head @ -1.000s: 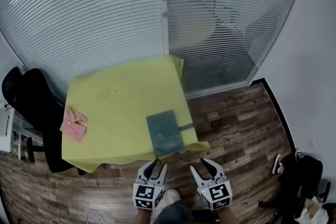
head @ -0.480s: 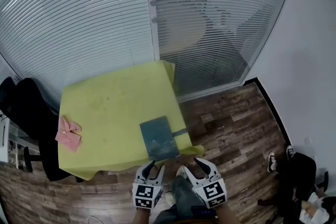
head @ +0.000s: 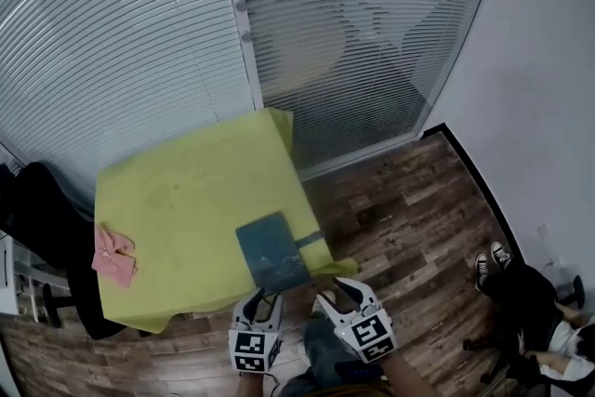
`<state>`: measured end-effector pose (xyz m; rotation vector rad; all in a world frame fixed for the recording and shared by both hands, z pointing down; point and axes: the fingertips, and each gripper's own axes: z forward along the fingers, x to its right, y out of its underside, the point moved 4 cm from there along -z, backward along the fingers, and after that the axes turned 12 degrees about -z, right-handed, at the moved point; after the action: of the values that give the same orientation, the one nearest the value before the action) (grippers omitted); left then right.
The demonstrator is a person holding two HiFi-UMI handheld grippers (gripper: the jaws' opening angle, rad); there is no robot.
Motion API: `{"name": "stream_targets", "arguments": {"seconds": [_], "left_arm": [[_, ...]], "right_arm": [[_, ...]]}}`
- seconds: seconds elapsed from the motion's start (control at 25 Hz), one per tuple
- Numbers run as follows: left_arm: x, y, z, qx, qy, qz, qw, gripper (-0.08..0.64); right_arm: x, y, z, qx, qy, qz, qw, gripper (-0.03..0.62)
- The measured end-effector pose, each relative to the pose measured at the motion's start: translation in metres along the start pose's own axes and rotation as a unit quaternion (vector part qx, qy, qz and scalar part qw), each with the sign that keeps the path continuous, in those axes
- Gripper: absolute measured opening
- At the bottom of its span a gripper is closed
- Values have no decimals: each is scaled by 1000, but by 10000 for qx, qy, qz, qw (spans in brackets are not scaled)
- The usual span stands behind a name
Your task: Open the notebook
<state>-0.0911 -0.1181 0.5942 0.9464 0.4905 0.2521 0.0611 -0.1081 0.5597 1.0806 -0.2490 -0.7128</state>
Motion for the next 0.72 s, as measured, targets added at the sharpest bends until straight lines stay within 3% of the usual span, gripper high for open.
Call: {"name": "stream_targets", "arguments": {"seconds": [0.2,0.72], "left_arm": [[-3,8,15,-197,-20,52,9998,143],[-13,38,49,-878,74,734,9934,168]], "right_arm": [[4,11,13,-131,-132,59,9998,184],[9,34,42,-439,-317,97,9985,186]]}}
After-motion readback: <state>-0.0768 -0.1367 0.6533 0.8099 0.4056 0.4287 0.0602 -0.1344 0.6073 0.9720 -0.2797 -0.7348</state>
